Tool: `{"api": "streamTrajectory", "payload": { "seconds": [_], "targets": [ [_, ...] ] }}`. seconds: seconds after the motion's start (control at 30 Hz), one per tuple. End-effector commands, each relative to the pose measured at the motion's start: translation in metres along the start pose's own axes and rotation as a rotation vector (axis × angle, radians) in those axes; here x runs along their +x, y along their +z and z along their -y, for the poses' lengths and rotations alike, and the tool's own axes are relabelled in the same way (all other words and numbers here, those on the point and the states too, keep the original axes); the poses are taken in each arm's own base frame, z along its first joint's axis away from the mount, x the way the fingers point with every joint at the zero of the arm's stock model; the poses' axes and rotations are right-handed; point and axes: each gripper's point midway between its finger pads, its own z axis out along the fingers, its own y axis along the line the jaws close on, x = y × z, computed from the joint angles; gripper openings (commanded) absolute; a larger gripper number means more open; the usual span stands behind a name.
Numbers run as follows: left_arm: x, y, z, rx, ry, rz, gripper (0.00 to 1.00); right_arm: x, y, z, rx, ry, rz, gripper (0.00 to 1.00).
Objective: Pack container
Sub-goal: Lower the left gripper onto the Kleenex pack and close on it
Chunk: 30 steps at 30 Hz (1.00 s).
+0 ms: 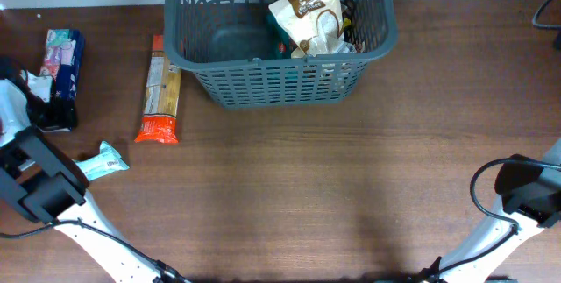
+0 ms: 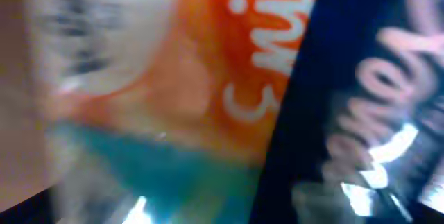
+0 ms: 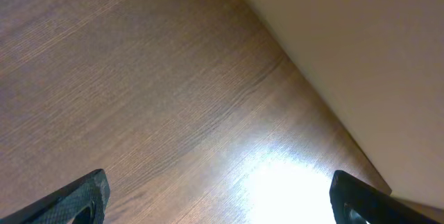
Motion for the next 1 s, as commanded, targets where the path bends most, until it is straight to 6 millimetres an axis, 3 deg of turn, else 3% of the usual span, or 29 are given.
{"api": "streamTrajectory", "payload": {
  "seconds": [0.0,0.53,0.67,0.73,0.87,0.97],
  "targets": [
    [-0.005,-0.001,-0.001,0.005,0.013,0.023,1.00,0.001,0.003,0.001,0.016,0.009,-0.006,0.99],
    [-0.015,-0.001,-0.003,-0.004,0.014,0.063,1.00,0.001,0.003,0.001,0.016,0.009,-0.006,0.99],
    [-0.021,-0.002,0.005,0.024,0.022,0.085,0.91,0.001,0.003,0.001,0.016,0.009,-0.006,0.99],
    [-0.023,-0.002,0.007,0.024,0.026,0.092,0.76,0.001,0.003,0.001,0.016,0.009,-0.006,0.99],
    [-0.028,-0.002,0.008,0.019,0.030,0.103,0.29,0.001,0.003,0.001,0.015,0.009,-0.006,0.99],
    [-0.030,-0.002,0.007,0.015,0.013,0.110,0.02,0.001,0.003,0.001,0.016,0.009,-0.006,0.99]
  ]
}}
